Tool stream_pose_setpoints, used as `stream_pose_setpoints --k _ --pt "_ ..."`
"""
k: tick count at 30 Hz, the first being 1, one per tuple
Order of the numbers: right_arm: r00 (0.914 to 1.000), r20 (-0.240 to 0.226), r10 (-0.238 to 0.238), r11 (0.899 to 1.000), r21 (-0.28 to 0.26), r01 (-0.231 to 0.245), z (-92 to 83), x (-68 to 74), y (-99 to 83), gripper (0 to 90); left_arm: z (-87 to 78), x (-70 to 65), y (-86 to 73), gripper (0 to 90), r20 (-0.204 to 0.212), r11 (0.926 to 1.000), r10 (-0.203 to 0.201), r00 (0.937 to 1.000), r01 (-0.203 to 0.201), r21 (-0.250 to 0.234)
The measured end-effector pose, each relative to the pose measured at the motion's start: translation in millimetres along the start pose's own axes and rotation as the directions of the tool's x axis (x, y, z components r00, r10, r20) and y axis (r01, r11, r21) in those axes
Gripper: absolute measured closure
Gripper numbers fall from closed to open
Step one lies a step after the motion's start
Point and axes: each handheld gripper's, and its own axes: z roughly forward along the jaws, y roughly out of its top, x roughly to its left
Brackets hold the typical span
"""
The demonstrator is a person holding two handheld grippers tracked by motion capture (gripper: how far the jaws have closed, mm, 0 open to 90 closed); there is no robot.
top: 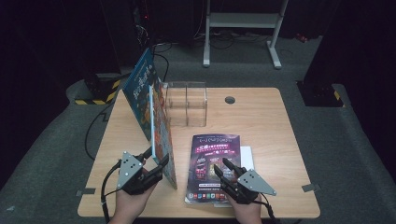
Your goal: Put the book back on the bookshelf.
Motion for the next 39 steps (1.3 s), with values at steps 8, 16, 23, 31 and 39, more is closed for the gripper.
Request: stream_pose_setpoints --k 8,16,23,31,39 --pt "0.9999 -0.006 0.013 1.000 0.005 -0.013 0.9 0.9 -0.7 58.2 -6.3 4.4 -0.7 49.4 -0.029 1.0000 0.006 0.9996 -0.005 0.007" --pt "0.9998 -0.011 0.019 1.000 0.012 -0.018 1.3 1.3 -1.9 58.3 -11.0 10.2 -2.6 56.0 -0.049 1.0000 0.001 0.9988 -0.001 0.003" --pt "0.9998 -0.012 0.014 1.000 0.013 -0.014 1.6 0.9 -2.2 58.3 -14.4 12.0 -3.1 61.0 -0.082 0.9999 0.016 0.9965 -0.016 0.001" --pt "0.9998 -0.014 0.017 1.000 0.012 -0.017 1.8 1.0 -2.6 58.4 -16.5 12.1 -1.2 72.3 -0.114 0.9990 0.041 0.9926 -0.043 -0.011" --pt "0.9998 -0.012 0.017 1.000 0.011 -0.017 1.6 0.7 -2.3 58.5 -16.6 10.9 -4.6 78.9 -0.126 0.9967 0.078 0.9889 -0.080 -0.015"
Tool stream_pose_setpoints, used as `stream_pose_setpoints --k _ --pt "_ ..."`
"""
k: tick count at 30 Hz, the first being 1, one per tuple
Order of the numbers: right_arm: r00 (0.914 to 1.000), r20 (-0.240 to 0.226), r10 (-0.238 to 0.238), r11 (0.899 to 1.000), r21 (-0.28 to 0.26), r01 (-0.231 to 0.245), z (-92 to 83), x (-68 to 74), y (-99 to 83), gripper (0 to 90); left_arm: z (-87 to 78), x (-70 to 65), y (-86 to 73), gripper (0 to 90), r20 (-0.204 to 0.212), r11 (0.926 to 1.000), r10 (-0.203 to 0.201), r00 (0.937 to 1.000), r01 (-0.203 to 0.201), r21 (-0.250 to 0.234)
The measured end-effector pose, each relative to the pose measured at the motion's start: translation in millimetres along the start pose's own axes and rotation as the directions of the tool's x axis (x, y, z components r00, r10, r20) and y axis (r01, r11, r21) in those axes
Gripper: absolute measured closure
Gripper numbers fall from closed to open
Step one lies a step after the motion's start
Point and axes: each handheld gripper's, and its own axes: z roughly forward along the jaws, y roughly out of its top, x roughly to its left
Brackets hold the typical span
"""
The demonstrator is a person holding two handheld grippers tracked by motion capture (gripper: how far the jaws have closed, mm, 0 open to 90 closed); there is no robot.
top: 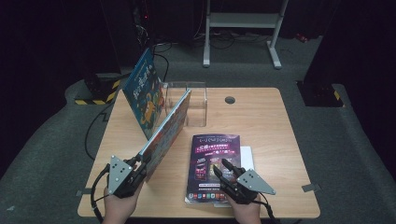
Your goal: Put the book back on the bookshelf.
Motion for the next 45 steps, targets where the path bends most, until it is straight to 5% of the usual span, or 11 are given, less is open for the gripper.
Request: stream_pose_setpoints --k 15,23,31,41,45 --pt "1.0000 0.005 0.008 1.000 0.003 -0.009 0.9 -1.7 -0.1 58.7 -2.4 26.8 -0.6 80.5 0.002 0.9953 -0.096 0.9954 0.096 -0.007" --pt "0.9998 0.018 0.003 1.000 0.024 -0.004 1.3 -8.9 0.2 57.6 -2.5 28.6 -2.4 79.9 0.020 0.9961 -0.085 0.9962 0.086 -0.019" --pt "0.9956 0.091 -0.024 0.995 0.100 0.015 0.3 -33.8 -5.5 56.4 -2.3 28.1 -5.1 79.5 0.017 0.9967 -0.071 0.9973 0.071 -0.039" --pt "0.9775 0.191 -0.089 0.984 0.172 0.056 -9.9 -61.7 -12.9 55.5 -1.7 28.7 -7.1 78.9 0.002 0.9969 -0.056 0.9984 0.056 -0.055" --pt "0.9737 0.218 -0.067 0.987 0.157 0.033 -14.1 -67.9 -17.1 55.2 -1.8 31.6 -7.7 78.6 0.006 0.9968 -0.056 0.9984 0.056 -0.056"
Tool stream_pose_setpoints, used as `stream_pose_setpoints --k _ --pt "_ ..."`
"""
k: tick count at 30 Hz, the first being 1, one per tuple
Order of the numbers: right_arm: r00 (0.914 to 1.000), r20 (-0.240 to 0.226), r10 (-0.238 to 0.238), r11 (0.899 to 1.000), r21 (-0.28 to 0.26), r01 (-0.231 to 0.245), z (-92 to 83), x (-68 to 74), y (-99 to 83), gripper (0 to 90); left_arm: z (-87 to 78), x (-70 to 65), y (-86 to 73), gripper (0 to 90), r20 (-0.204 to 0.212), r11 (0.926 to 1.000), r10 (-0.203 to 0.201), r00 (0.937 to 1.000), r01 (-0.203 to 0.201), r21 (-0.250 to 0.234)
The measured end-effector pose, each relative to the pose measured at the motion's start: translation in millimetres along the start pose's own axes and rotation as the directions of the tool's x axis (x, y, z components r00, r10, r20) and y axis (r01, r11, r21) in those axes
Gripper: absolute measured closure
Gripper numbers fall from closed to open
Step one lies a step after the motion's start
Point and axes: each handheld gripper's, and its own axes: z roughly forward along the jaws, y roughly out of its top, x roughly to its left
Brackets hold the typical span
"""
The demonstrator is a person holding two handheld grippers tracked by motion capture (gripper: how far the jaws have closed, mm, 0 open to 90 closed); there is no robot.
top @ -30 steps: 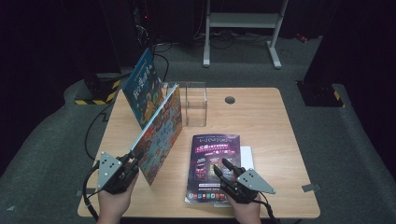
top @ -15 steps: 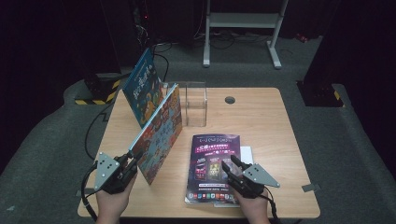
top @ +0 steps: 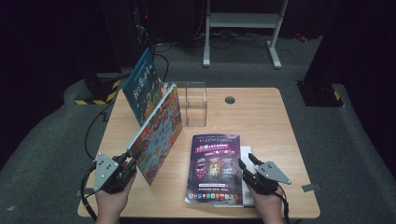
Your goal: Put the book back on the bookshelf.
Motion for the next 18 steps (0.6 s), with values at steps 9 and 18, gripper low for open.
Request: stream_pose_setpoints --k 9,18 --pt "0.9998 0.003 0.021 1.000 -0.001 -0.021 -2.7 -2.2 -6.4 54.9 7.1 -0.4 1.5 75.6 -0.001 0.9998 0.018 0.9998 -0.018 0.014" --pt "0.9996 -0.006 0.027 1.000 0.001 -0.027 -2.7 -1.7 -8.4 54.9 17.5 -1.1 5.6 74.1 0.012 0.9979 0.042 0.9990 -0.043 0.050"
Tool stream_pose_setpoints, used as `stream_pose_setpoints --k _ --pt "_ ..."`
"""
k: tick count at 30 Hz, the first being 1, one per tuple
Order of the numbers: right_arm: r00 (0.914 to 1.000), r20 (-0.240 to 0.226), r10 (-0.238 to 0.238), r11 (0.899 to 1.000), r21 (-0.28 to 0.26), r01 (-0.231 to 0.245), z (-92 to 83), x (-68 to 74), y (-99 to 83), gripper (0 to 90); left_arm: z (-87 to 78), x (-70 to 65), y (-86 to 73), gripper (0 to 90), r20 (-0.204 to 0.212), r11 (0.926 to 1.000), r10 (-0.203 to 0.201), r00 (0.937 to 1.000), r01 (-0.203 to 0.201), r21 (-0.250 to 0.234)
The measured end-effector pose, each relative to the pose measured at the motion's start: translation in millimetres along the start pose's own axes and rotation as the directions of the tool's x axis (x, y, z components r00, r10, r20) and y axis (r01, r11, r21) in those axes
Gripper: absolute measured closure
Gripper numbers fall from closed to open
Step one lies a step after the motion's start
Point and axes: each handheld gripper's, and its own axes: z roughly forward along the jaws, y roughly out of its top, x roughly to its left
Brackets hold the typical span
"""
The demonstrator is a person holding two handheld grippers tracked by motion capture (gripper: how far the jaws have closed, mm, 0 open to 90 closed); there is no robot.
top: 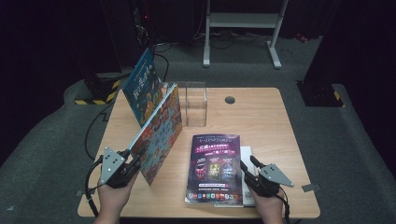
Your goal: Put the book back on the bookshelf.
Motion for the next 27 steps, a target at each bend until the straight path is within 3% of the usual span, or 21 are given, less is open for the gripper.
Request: stream_pose_setpoints --k 9,12,16,21,27 --pt "1.0000 -0.004 0.003 1.000 -0.002 -0.003 -0.4 0.3 -0.1 54.9 8.3 3.5 1.4 76.2 0.002 0.9998 -0.021 0.9998 0.021 0.001" --pt "1.0000 -0.005 0.005 1.000 0.003 -0.005 -0.5 0.5 -0.4 54.9 9.6 9.0 1.7 76.4 0.048 0.9982 -0.061 0.9970 0.061 0.002" --pt "0.9999 -0.009 0.004 1.000 0.004 -0.004 -0.4 1.1 -1.2 54.8 9.8 14.7 0.1 76.7 0.052 0.9952 -0.098 0.9938 0.098 -0.005" --pt "0.9999 -0.010 0.013 1.000 0.002 -0.013 -1.0 1.2 -1.0 54.8 10.1 13.6 1.0 77.1 0.022 0.9965 -0.083 0.9963 0.083 -0.002" --pt "0.9997 -0.015 0.019 1.000 -0.003 -0.019 -1.3 1.9 -1.4 54.6 13.9 11.2 3.3 76.9 0.018 0.9969 -0.079 0.9967 0.079 0.001"
